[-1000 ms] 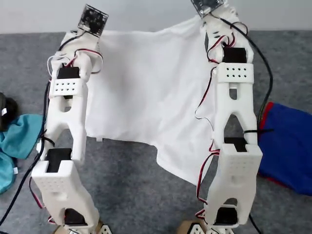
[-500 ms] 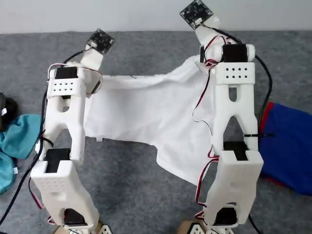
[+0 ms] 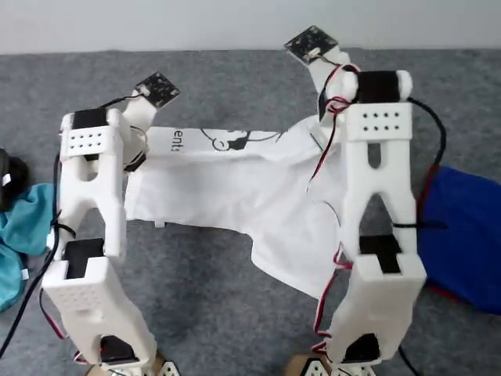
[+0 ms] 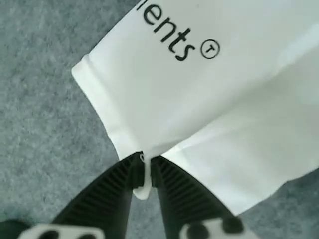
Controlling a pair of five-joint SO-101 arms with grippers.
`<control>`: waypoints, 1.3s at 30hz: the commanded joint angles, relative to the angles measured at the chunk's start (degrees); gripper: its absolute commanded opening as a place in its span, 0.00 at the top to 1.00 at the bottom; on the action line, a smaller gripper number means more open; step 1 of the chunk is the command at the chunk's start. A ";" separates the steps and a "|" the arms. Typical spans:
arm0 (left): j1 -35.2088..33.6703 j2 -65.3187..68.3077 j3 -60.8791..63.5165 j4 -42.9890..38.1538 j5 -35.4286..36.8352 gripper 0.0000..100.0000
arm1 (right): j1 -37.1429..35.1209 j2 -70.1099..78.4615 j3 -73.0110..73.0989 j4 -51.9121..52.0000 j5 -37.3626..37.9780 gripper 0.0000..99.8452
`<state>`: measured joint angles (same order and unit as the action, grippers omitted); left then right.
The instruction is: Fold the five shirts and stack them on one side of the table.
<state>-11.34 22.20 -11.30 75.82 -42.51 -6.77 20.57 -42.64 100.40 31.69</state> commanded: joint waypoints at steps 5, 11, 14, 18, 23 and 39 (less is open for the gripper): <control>-0.79 -0.97 -2.68 5.98 -3.87 1.00 | -1.89 -18.33 21.98 2.51 -1.23 0.99; -1.05 -0.44 -2.68 9.85 -5.71 1.00 | -1.98 -30.20 40.53 2.42 -3.25 0.99; -1.05 -0.44 -2.59 10.46 -5.71 0.99 | -2.77 -35.65 49.23 2.42 -4.04 0.99; -0.70 -0.35 -2.42 10.46 -5.71 0.99 | -5.58 -40.84 58.73 1.98 -4.13 0.99; -0.26 -0.26 -2.24 10.46 -5.71 0.99 | -6.20 -44.62 67.25 -0.92 -5.80 0.99; -0.18 -0.70 -2.33 11.60 -5.63 0.84 | -5.14 -45.41 72.97 -4.44 -11.69 0.76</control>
<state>-11.96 22.20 -11.30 85.93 -47.34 -12.66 -22.77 31.38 96.44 23.78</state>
